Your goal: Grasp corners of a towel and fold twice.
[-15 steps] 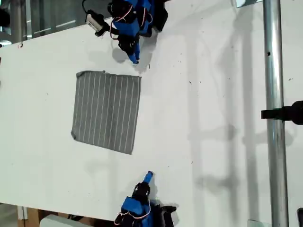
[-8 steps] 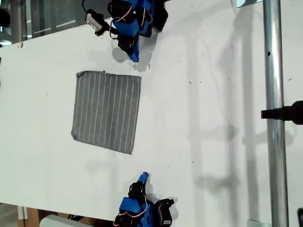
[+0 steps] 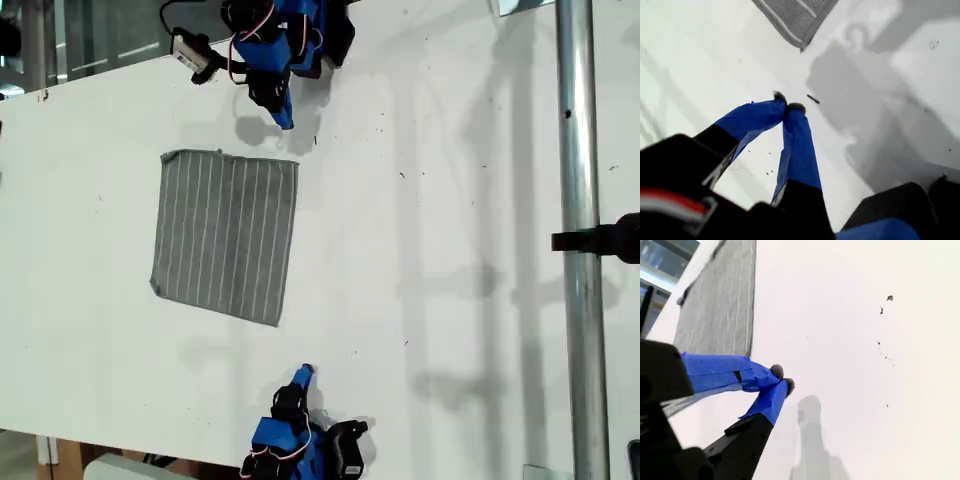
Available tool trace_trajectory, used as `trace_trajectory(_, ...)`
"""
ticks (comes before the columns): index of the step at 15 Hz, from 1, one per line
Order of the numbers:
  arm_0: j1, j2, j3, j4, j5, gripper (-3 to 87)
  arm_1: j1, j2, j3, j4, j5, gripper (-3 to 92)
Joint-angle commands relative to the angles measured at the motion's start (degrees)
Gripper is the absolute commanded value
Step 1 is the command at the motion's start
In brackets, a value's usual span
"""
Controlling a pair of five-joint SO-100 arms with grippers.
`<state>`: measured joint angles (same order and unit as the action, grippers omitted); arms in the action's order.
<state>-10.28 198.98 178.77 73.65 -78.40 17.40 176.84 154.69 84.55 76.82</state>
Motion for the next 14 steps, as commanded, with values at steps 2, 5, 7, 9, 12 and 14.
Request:
trace_trajectory(2, -0.53, 0.26, 0.00, 0.09, -0.35, -2.8, 3.78, -22.06, -21.53, -0.09, -12.13, -0.3)
trace_trajectory(5, -0.18, 0.26, 0.00, 0.09, -0.26, -2.8, 7.47, -34.19, -35.24, 0.62, -32.26, 0.6)
trace_trajectory(7, -0.18, 0.26, 0.00, 0.09, -0.18, -2.8, 9.23, -42.71, -42.01, 3.78, -40.08, 18.5)
trace_trajectory(9, -0.18, 0.26, 0.00, 0.09, -0.18, -2.8, 9.76, -50.36, -45.97, 4.22, -45.18, 31.8)
trace_trajectory(12, -0.09, 0.26, 0.00, 0.09, -0.35, -2.8, 8.26, -57.57, -44.74, -0.97, -48.34, 34.3)
trace_trajectory(14, -0.18, 0.26, 0.00, 0.09, -0.44, -2.8, 7.82, -60.38, -40.08, -6.50, -49.31, 31.8)
